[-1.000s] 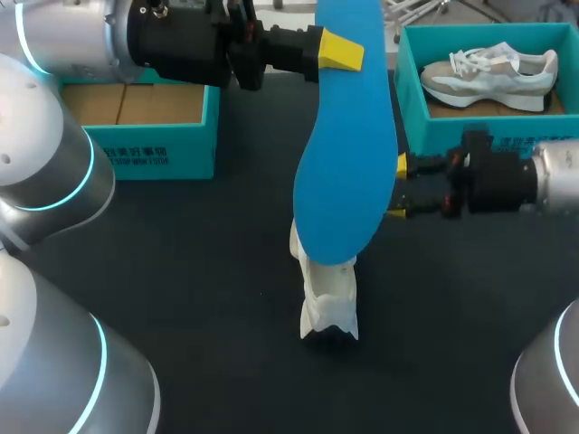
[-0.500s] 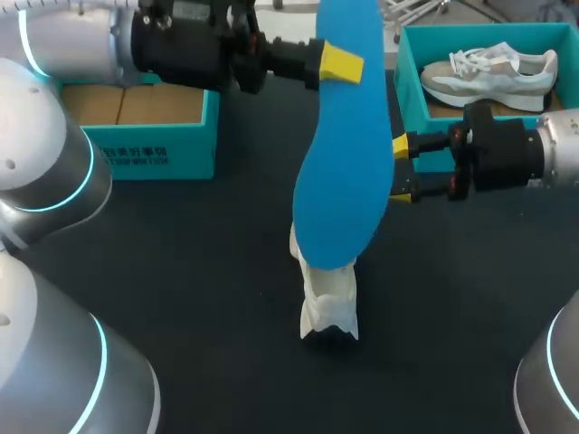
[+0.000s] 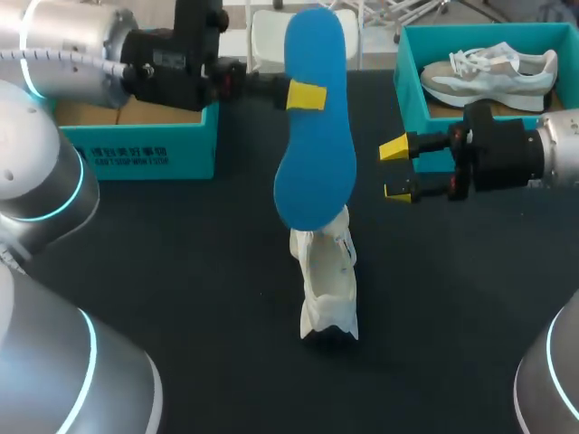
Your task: Take the shoe out of the shoebox, open the shoe tongue, remove and reinsert the insole, then place the shoe into the shoebox
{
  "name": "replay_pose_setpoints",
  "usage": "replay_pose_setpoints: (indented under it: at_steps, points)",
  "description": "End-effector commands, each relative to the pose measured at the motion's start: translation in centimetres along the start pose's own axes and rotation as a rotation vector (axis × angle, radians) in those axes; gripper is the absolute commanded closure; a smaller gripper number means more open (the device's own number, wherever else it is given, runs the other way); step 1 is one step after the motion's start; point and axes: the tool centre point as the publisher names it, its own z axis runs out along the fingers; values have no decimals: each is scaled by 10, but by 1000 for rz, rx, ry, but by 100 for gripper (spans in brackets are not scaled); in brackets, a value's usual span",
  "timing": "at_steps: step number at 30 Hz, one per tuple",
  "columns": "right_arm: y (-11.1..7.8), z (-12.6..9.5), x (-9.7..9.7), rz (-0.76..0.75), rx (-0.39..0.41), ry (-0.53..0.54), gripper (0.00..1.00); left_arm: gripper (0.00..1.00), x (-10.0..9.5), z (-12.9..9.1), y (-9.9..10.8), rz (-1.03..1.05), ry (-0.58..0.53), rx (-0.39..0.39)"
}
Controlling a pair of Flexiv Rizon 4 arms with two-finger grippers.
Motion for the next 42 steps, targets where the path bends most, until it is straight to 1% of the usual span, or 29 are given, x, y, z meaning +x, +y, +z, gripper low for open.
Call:
replay_pose_setpoints:
  at_steps: [1,13,14,15,16,17,18,19,20,21,22,23,29,31,32,33,36,37,39,40,42]
  points:
    - [0,2,0,1,0,-3,0,100,1,2,9,404,-57,106]
    - [0,2,0,1,0,-3,0,100,1,2,9,404,-57,106]
    - [0,2,0,1,0,-3,0,100,-3,-1,17,505,-73,107]
    - [0,2,0,1,0,-3,0,100,-6,-3,26,554,-71,123]
    - [0,2,0,1,0,-3,0,100,-11,-6,33,621,-91,161]
    - [0,2,0,1,0,-3,0,100,-15,-9,44,737,-86,154]
    - [0,2,0,1,0,-3,0,100,-21,-12,51,838,-115,144]
    - [0,2,0,1,0,-3,0,100,-26,-14,59,897,-125,133]
    - [0,2,0,1,0,-3,0,100,-29,-18,62,882,-122,149]
    - [0,2,0,1,0,-3,0,100,-30,-20,68,993,-112,159]
    - [0,2,0,1,0,-3,0,100,-31,-22,71,995,-118,163]
    - [0,2,0,1,0,-3,0,100,-33,-24,74,1104,-124,168]
    - [0,2,0,1,0,-3,0,100,-45,-30,93,1395,-133,199]
    - [0,2,0,1,0,-3,0,100,-49,-31,100,1474,-127,175]
    - [0,2,0,1,0,-3,0,100,-51,-32,103,1524,-116,148]
    - [0,2,0,1,0,-3,0,100,-52,-32,105,1528,-119,141]
    - [0,2,0,1,0,-3,0,100,-55,-35,111,1642,-94,91]
    - [0,2,0,1,0,-3,0,100,-55,-36,111,1629,-106,93]
    - [0,2,0,1,0,-3,0,100,-57,-37,112,1746,-97,60]
    - [0,2,0,1,0,-3,0,100,-58,-38,111,1782,-114,57]
    - [0,2,0,1,0,-3,0,100,-61,-39,111,1874,-116,17]
